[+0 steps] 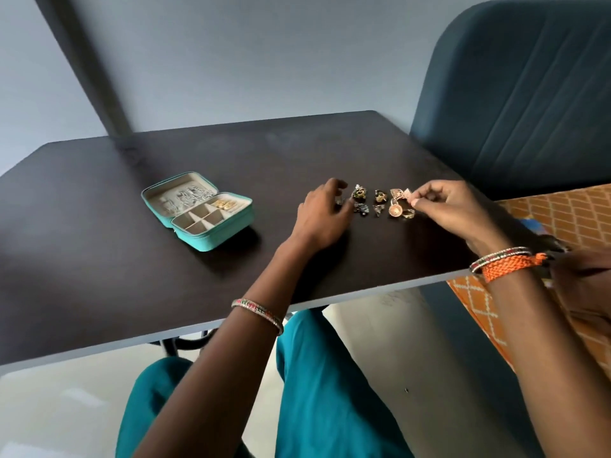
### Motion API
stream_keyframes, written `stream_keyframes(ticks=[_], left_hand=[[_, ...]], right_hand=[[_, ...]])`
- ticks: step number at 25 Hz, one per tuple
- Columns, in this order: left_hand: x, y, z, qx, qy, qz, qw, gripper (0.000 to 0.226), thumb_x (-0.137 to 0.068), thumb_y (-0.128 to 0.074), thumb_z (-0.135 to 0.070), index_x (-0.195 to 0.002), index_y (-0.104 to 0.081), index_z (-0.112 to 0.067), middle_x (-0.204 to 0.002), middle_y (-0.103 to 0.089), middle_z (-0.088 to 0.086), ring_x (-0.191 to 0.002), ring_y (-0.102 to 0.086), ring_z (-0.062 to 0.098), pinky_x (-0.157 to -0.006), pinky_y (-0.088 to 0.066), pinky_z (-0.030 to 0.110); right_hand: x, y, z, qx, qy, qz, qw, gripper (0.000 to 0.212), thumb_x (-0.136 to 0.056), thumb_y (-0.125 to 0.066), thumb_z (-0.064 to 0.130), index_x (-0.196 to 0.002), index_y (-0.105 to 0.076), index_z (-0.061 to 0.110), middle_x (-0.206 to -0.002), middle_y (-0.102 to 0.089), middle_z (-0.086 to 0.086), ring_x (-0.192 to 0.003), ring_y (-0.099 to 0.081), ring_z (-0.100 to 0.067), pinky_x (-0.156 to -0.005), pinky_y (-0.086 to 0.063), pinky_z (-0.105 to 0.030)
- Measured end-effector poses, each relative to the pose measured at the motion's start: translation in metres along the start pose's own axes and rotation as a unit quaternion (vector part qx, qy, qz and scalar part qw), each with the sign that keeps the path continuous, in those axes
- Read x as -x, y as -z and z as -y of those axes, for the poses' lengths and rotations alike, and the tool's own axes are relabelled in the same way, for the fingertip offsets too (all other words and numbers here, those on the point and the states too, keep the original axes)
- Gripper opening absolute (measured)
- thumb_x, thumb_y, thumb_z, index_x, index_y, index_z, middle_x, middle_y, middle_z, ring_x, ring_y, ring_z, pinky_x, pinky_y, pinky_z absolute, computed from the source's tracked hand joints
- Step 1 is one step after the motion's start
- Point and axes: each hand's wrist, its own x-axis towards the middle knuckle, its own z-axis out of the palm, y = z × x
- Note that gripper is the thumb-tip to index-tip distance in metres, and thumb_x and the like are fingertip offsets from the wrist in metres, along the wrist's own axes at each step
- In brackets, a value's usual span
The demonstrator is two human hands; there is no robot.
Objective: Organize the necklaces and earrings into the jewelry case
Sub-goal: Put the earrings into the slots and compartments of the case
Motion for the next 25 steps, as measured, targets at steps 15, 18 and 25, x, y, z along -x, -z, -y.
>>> stream_keyframes(ticks=[15, 18, 25], left_hand=[[0.016, 0.000, -0.002, 0.027, -0.095, -0.103, 0.990, 0.021, -0.093, -0.054, -0.024, -0.110, -0.065, -0.017, -0.113, -0.067, -0.002, -0.110, -0.055, 0.017, -0.093, -0.042, 0.031], [0.033, 0.004, -0.022, 0.163, -0.081, -0.085, 0.980, 0.021, -0.095, -0.055, -0.027, -0.101, -0.070, -0.013, -0.093, -0.071, -0.002, -0.087, -0.063, 0.006, -0.077, -0.051, 0.027], [0.071, 0.038, -0.035, 0.567, 0.098, 0.000, 0.818, 0.027, -0.095, -0.053, -0.023, -0.078, -0.068, -0.009, -0.063, -0.064, -0.002, -0.063, -0.060, 0.007, -0.066, -0.052, 0.020]], right_hand=[[0.018, -0.008, 0.015, 0.103, 0.032, -0.002, 0.994, 0.007, -0.085, -0.067, 0.008, -0.091, -0.069, 0.008, -0.081, -0.062, 0.002, -0.064, -0.049, 0.000, -0.056, -0.036, -0.014], [0.030, -0.017, 0.039, 0.041, 0.090, 0.016, 0.995, 0.001, -0.084, -0.070, 0.016, -0.084, -0.069, 0.016, -0.075, -0.066, 0.005, -0.062, -0.054, 0.000, -0.060, -0.042, -0.012], [0.051, -0.042, 0.091, -0.065, 0.166, 0.113, 0.978, 0.009, -0.086, -0.068, 0.024, -0.083, -0.070, 0.015, -0.072, -0.067, 0.006, -0.060, -0.056, 0.005, -0.056, -0.044, -0.015]])
